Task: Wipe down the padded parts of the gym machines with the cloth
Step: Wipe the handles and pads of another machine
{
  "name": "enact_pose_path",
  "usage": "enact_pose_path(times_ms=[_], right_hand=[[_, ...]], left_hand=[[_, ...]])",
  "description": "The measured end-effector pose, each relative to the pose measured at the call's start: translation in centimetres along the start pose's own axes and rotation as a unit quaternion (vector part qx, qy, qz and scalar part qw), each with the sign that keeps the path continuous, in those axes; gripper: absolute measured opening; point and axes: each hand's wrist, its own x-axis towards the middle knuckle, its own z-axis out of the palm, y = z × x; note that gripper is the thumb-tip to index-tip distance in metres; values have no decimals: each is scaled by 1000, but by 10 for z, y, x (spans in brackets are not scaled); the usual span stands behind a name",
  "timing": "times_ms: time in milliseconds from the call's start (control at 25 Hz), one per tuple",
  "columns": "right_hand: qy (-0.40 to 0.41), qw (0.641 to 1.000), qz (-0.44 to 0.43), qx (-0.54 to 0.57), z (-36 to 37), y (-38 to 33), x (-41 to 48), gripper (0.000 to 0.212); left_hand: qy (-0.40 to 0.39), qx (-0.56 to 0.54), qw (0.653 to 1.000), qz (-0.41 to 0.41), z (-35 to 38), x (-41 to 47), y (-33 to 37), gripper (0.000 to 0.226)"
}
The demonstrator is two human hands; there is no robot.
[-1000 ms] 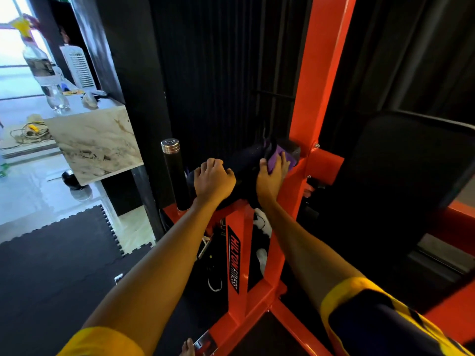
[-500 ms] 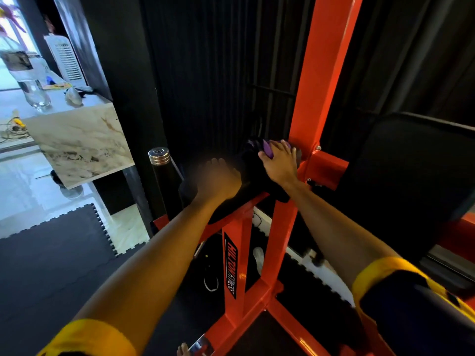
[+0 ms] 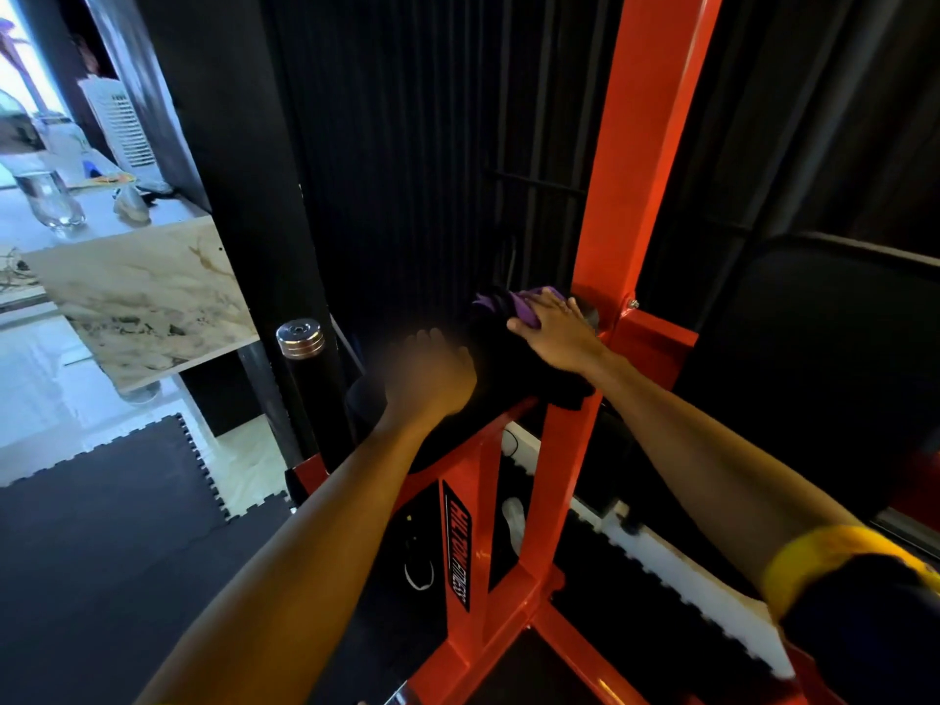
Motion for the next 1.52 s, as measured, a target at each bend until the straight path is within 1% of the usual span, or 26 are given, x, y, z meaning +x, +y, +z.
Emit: enact_pose_path(times_ms=[80, 160, 240, 360, 400, 440, 520, 600, 680, 760, 880, 960, 1000, 1080, 1120, 1160, 1200, 1280, 1320, 1360, 1440, 1520], right_hand=[[-37, 997, 45, -51, -11, -15, 31, 63], [-68, 994, 43, -74, -12, -44, 50, 59], [-80, 995, 3, -67, -4, -60, 48, 55], [-65, 994, -70, -47, 3, -56, 33, 50], [-68, 994, -68, -49, -1, -50, 34, 53], [-73, 995, -46, -56, -6, -43, 42, 58], [-78, 994, 20, -76, -17, -36, 55, 66], [-92, 988, 60, -112, -20, -40, 65, 66], [-122, 984, 41, -125, -16, -59, 69, 62], [-139, 985, -4, -97, -5, -74, 66, 57], [-109, 992, -53, -48, 1, -67, 50, 52], [-63, 996, -43, -51, -5, -45, 40, 56], [-45, 997, -19, -56, -12, -30, 40, 57], [-12, 997, 66, -45, -25, -5, 47, 55], [3, 993, 108, -42, -29, 3, 52, 54], [13, 990, 131, -40, -28, 5, 56, 51], [26, 991, 122, -43, -22, 2, 57, 45], [62, 996, 46, -44, -2, -3, 47, 35], [68, 997, 11, -27, 6, -1, 36, 38], [66, 998, -1, -8, 9, 5, 26, 46], [76, 997, 17, 14, 4, 25, 18, 58], [99, 993, 64, 31, -5, 37, 25, 56]], left_hand=[[-3, 10, 1000, -5, 0, 2, 1, 66], [-6, 15, 1000, -7, -1, 5, 2, 66], [-6, 24, 1000, -4, 0, 6, 2, 66], [-10, 30, 1000, 0, 0, 8, 0, 65], [-8, 31, 999, 1, 0, 9, 0, 65], [-7, 33, 999, 1, 0, 10, 1, 65], [-16, 34, 999, 1, -2, 10, 3, 66], [-19, 35, 999, 4, -2, 11, 3, 66], [-21, 37, 999, 9, -3, 14, 2, 65], [-38, 41, 998, 12, -4, 16, 2, 66], [-44, 50, 998, 23, -4, 16, 0, 66], [-35, 39, 997, 50, -3, 16, 3, 63], [-28, 28, 997, 61, -2, 17, 6, 62], [-27, 8, 998, 59, 0, 20, 12, 61], [-28, 6, 998, 57, 0, 23, 15, 62], [-31, 5, 998, 57, 2, 26, 19, 62], [-34, 5, 998, 60, 2, 29, 23, 62], [-39, 5, 997, 67, 4, 36, 30, 63], [-42, 7, 997, 69, 5, 40, 34, 64], [-46, 11, 996, 73, 6, 44, 38, 66], [-53, 12, 995, 83, 9, 53, 49, 66], [-53, 20, 994, 96, 13, 64, 62, 64]])
